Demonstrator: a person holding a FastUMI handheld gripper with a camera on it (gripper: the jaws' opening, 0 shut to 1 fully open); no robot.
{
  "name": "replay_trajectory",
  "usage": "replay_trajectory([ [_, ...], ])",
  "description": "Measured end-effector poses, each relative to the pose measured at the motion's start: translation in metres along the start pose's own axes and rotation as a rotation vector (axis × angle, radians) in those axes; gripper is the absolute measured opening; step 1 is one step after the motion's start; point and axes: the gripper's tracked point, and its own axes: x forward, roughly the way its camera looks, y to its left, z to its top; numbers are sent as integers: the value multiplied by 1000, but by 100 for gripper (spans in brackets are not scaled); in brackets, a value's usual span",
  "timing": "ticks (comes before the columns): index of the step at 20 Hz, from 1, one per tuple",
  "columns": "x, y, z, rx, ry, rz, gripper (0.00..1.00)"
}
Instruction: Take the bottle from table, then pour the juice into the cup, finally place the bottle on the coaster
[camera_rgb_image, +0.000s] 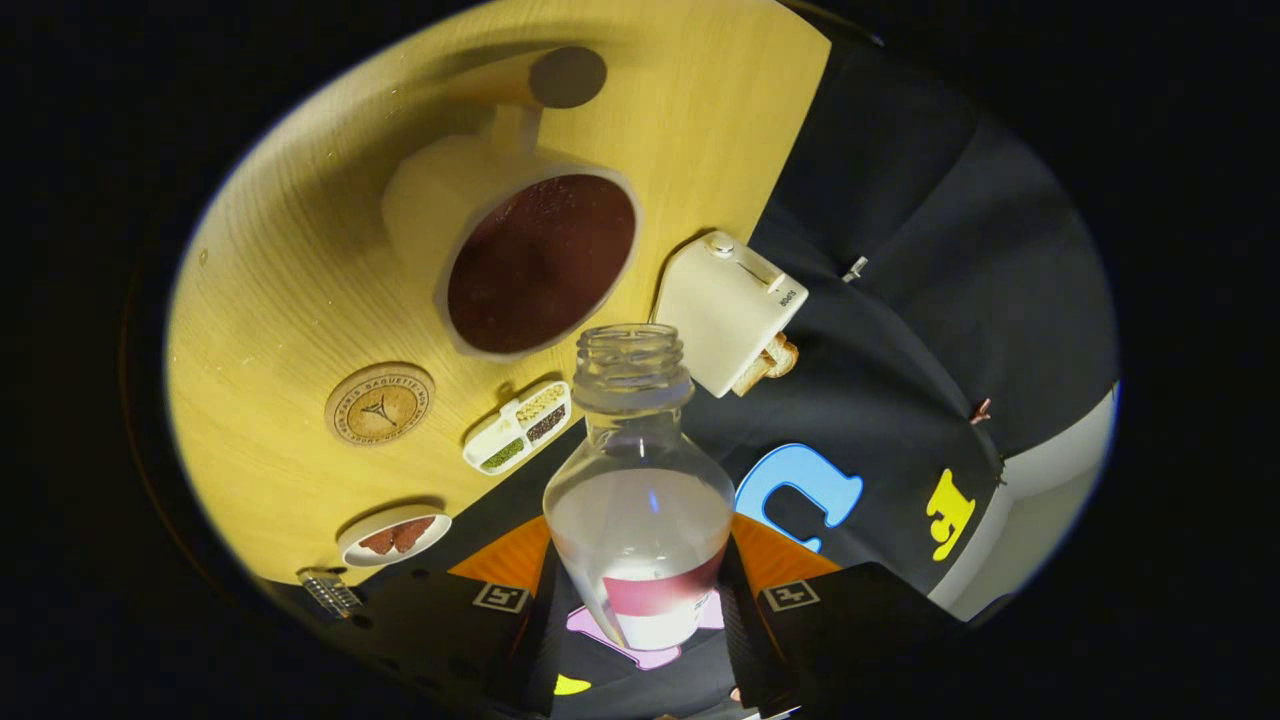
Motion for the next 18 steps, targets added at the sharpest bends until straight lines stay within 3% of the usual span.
replay_trajectory([
  [6, -4, 12, -8, 297, 34, -16, 69],
  [15, -21, 16, -62, 1063, 90, -72, 69],
  [18, -21, 34, -86, 1319, 135, -22, 69],
])
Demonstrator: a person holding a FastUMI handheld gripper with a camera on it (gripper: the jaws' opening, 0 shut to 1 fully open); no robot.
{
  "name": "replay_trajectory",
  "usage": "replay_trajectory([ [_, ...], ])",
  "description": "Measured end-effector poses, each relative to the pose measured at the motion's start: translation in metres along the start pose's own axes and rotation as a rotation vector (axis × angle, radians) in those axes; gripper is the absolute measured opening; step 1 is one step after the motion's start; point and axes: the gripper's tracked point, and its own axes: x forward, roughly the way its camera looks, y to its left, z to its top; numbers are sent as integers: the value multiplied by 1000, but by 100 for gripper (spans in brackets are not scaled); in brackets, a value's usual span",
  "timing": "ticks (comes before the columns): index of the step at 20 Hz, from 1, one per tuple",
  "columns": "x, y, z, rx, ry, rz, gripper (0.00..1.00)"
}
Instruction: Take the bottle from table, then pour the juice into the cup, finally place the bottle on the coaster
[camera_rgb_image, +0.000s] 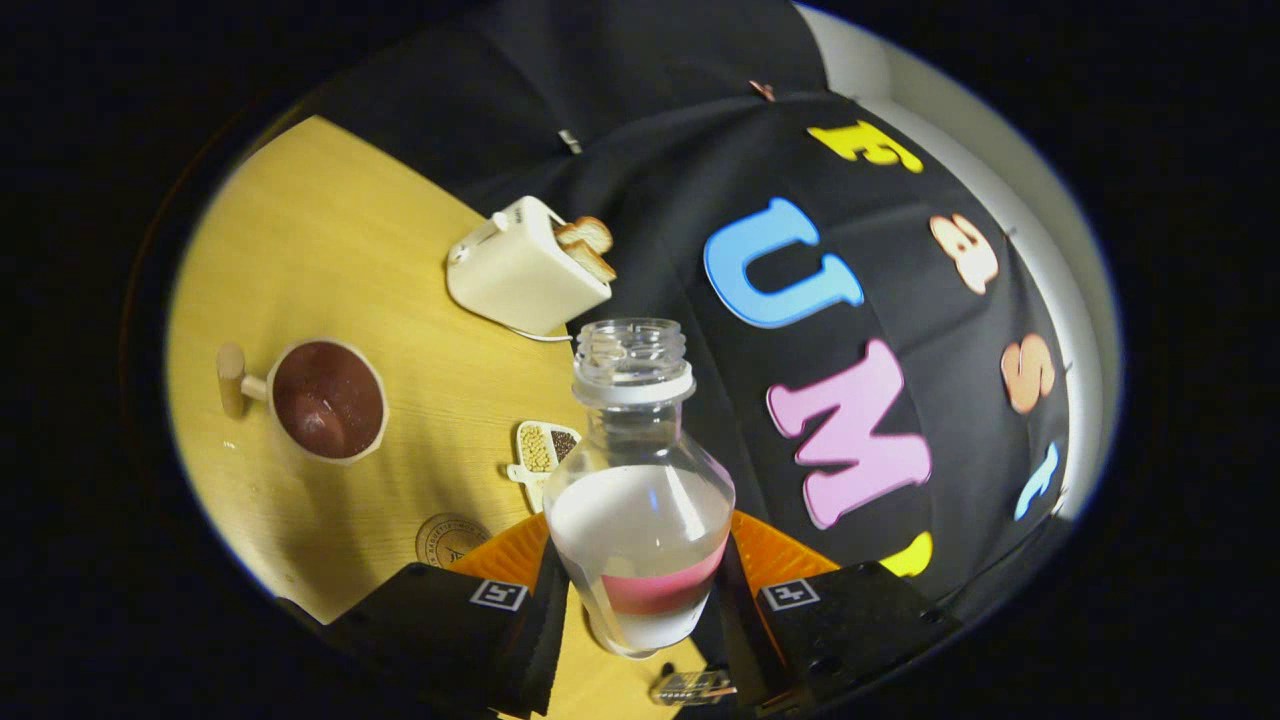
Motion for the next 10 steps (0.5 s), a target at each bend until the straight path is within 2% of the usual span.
replay_trajectory([
  [6, 1, -3, -14, 505, -33, 119, 70],
  [10, 6, 4, -22, 767, -58, 142, 70],
])
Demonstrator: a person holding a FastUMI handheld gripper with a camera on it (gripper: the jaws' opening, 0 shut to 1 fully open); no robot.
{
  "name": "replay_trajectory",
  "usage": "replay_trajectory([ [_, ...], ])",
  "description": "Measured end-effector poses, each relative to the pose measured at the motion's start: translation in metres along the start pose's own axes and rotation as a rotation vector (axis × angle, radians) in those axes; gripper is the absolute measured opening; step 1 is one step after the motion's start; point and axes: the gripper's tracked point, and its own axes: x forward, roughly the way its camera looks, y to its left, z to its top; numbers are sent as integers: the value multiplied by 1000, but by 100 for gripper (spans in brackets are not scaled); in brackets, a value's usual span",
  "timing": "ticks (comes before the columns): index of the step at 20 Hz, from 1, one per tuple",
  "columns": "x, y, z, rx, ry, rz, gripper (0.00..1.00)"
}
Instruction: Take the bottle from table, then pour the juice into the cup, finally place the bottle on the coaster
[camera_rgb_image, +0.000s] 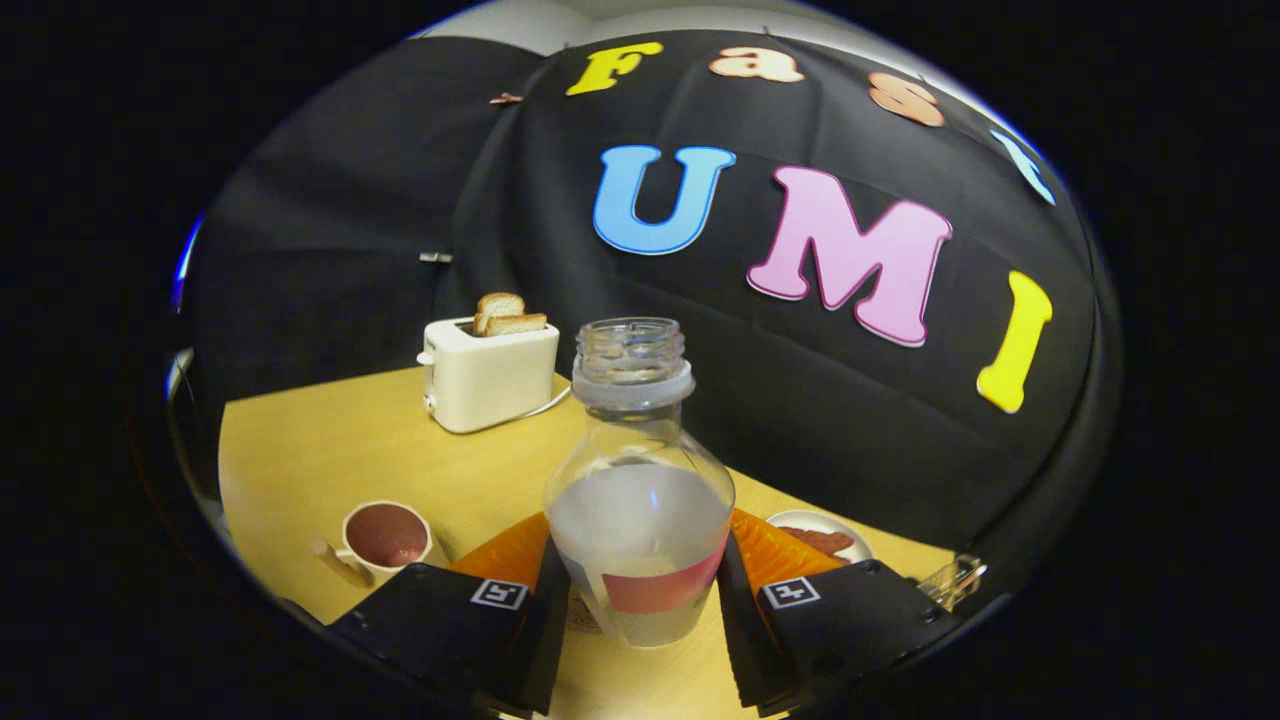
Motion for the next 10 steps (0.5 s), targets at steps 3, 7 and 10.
replay_trajectory([
  [3, 12, -1, -14, 100, -16, -9, 70],
  [7, 29, -1, -31, 177, -34, -20, 70],
  [10, 42, 2, -39, 208, -59, -28, 70],
])
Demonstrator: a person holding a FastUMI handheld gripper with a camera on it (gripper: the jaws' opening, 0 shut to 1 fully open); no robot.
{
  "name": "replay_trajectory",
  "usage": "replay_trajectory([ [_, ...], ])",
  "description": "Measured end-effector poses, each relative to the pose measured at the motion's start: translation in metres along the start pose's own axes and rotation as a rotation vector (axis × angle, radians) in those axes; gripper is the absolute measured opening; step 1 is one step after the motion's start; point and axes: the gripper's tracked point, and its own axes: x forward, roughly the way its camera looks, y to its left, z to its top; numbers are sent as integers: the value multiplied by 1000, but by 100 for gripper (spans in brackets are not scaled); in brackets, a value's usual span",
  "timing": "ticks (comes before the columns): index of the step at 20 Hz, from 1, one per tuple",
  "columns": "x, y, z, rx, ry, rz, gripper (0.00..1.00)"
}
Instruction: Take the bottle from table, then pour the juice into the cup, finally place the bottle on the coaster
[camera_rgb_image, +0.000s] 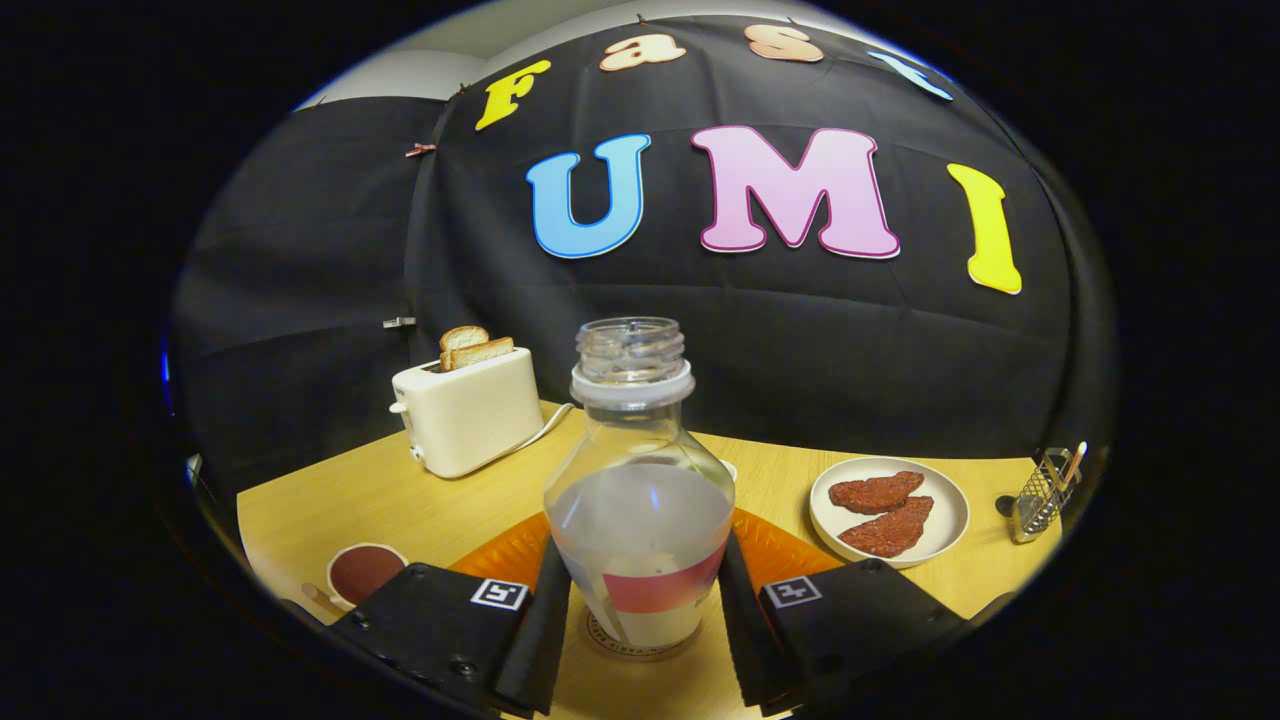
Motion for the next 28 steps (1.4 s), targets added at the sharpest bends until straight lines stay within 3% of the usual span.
replay_trajectory([
  [8, 20, 6, -31, -35, 1, -21, 73],
  [14, 6, 1, -36, -42, 11, -39, 76],
  [17, 2, 4, -35, -32, 10, -21, 82],
  [19, 1, 4, -36, -46, 20, -22, 94],
  [21, -4, 7, -37, -55, 32, -17, 98],
  [28, -41, 10, -37, -66, 94, -36, 98],
])
